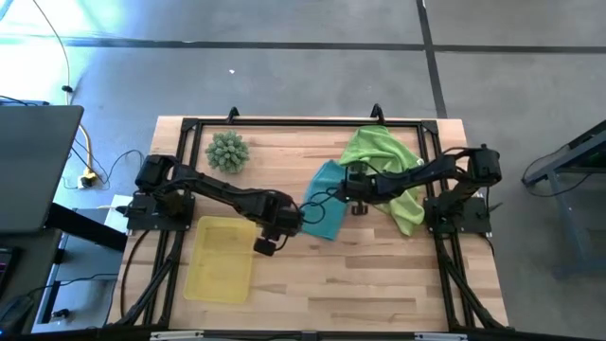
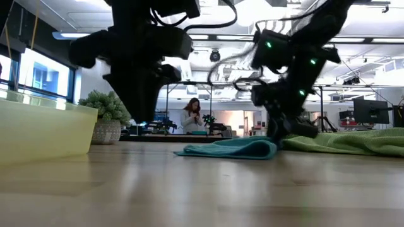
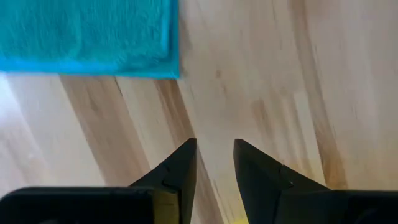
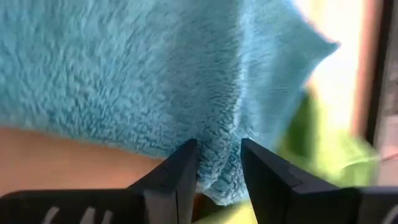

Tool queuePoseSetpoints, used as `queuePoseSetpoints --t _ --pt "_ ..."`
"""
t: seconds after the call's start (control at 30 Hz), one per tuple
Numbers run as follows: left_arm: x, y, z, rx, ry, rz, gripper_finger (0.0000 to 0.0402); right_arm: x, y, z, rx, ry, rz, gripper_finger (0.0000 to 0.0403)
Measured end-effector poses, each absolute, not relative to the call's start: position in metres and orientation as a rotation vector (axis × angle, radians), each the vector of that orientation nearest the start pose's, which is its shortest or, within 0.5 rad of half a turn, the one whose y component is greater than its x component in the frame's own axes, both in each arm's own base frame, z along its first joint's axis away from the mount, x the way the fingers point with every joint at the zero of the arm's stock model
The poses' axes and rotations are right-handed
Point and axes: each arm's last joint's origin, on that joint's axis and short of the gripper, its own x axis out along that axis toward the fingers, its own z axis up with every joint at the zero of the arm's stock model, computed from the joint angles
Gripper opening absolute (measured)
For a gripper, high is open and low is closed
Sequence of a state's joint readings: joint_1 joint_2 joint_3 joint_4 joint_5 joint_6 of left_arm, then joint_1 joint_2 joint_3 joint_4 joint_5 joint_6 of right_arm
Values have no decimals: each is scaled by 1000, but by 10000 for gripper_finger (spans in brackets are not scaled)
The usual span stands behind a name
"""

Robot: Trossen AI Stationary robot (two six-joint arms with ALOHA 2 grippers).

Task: Roll microfiber towels into tight, uniform cylinder then place into a basket
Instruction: Fold the blue towel

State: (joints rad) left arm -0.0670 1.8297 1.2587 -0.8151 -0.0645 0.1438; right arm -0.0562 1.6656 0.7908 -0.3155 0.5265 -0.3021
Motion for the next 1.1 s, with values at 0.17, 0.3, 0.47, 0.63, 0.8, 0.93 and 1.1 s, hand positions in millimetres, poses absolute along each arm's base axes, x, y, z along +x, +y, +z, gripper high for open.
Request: queuePoseSetpoints --t 0.17,0.3,0.47,0.63,0.8,0.93,1.1 --pt "345 -16 167 199 1302 -81 94 291 -18 156 -487 1207 -270 115" --pt "349 -13 164 241 1236 -65 97 286 -1 175 -383 1156 -201 107" --pt "352 -13 163 399 1194 -144 115 273 24 196 -235 1089 -135 89" --pt "355 -11 161 560 1176 -239 147 269 47 202 -129 1033 -115 85" --pt "360 -8 144 723 1190 -350 175 272 68 191 -115 1041 -82 111" --pt "363 -6 133 864 1212 -370 181 278 82 176 -190 1055 -20 137" --pt "365 -10 129 936 1212 -405 173 284 90 157 -278 1085 36 149"
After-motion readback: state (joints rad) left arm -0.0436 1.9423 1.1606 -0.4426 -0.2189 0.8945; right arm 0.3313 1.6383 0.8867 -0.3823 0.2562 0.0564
